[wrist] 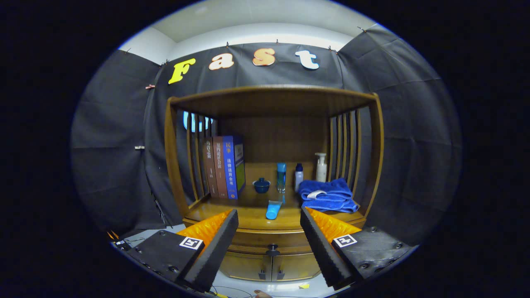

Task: Pull open the drawer, take out the items inside it, and place them on the countertop above the cabinet.

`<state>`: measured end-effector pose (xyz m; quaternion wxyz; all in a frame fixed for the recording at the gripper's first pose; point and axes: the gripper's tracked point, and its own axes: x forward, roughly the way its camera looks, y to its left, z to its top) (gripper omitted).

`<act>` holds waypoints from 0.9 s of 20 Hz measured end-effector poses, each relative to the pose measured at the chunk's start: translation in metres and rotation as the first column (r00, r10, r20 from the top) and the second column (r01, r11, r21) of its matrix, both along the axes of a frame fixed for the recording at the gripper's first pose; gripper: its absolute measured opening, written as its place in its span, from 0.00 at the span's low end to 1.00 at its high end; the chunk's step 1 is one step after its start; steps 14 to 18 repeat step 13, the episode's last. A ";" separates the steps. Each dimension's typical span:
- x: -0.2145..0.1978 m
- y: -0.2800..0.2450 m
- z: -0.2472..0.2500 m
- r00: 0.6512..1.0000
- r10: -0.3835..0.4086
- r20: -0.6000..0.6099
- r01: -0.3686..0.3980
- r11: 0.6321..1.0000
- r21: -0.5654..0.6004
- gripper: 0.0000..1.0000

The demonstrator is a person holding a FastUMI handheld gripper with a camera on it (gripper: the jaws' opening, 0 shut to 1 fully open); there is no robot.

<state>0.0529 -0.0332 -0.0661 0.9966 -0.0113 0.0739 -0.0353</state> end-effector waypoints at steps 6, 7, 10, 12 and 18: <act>-0.036 -0.005 0.040 0.999 -0.030 0.023 0.029 0.999 0.030 0.98; -0.040 -0.007 0.043 0.999 -0.036 0.028 0.035 0.999 0.035 0.99; -0.048 -0.006 0.053 0.999 -0.038 0.039 0.037 0.999 0.036 0.99; -0.049 -0.005 0.054 0.999 -0.032 0.038 0.031 0.999 0.025 0.99; -0.048 -0.005 0.052 0.999 -0.028 0.036 0.028 0.999 0.018 0.99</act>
